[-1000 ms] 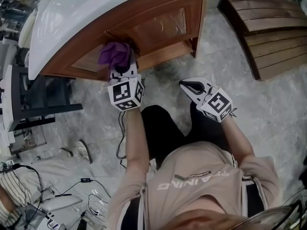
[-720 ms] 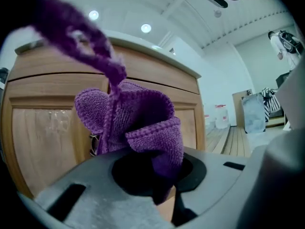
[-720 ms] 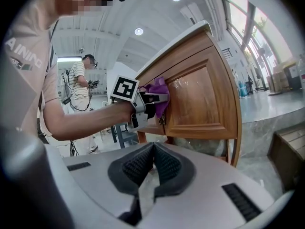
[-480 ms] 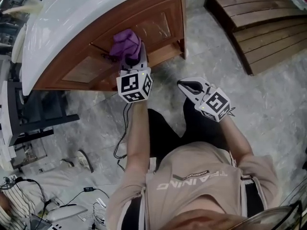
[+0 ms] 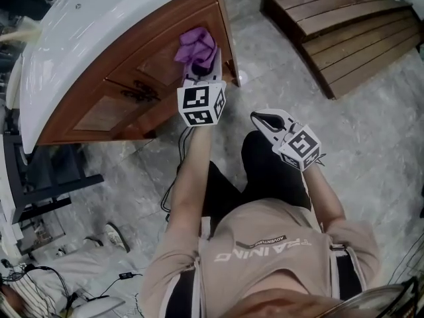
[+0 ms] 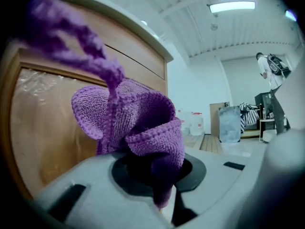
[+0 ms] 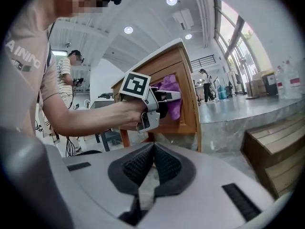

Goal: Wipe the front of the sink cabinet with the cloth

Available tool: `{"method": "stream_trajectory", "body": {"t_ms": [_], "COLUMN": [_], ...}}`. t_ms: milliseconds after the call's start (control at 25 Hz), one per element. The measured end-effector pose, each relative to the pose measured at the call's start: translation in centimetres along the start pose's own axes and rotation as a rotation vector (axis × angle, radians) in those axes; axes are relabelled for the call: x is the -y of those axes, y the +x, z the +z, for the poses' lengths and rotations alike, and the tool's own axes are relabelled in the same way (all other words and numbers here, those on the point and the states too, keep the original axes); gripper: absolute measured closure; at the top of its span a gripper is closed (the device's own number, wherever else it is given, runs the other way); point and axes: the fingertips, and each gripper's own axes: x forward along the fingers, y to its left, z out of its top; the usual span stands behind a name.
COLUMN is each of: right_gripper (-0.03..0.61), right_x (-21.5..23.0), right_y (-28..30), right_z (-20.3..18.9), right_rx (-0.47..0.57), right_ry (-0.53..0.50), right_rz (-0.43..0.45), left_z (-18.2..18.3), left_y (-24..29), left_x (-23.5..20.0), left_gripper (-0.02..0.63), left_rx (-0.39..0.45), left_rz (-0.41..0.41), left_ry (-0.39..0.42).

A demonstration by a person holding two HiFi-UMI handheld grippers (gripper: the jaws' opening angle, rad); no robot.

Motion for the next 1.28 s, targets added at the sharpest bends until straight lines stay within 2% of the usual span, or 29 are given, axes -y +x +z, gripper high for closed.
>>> {"method": "stream_trajectory", "body": {"t_ms": [160, 480, 560, 680, 840, 920, 1040, 1280], "right_gripper": [0.566, 0.566, 0.566, 0.566, 0.566, 0.566, 0.566, 0.566], "right_x": [0.6, 1.2, 1.3, 1.0, 0.3, -0.6, -2.8, -8.2], "right_y": [-0.8, -1.6, -1.4, -0.6, 1.0, 2.2, 4.4, 8.3], "right_z": [-0.2, -0.1, 0.1, 0.7, 1.5, 1.7, 1.3, 1.5], "right_rx": [-0.003, -0.010, -0.006, 0.009, 0.025, 0.009, -0.036, -0.047], "right_ry": [0.002, -0.001, -0.002, 0.008, 0.002, -0.054, -0.163, -0.173], "right_rz": [-0.030, -0.050, -0.048, -0.029, 0.010, 0.028, 0.073, 0.238], "left_z": [0.1, 1.3, 1.6, 2.1, 2.9, 3.1, 2.9, 1.0], "left_y": [1.1, 3.1, 2.3, -0.1, -4.4, -7.1, -11.2, -20.6], "left_x": [2.2, 8.2, 8.6, 7.8, 5.5, 3.9, 0.5, -8.8], "left_gripper": [0.563, 0.563, 0.563, 0.563, 0.563, 0.563, 0.563, 0.563], "left_rx": [0.003, 0.002, 0.007, 0.020, 0.040, 0.051, 0.065, 0.047], "left_rz": [-0.062, -0.255, -0.280, -0.284, -0.243, -0.198, -0.087, 0.173], "left_ry": [0.021, 0.040, 0.039, -0.009, -0.030, -0.007, 0.046, 0.017]}}
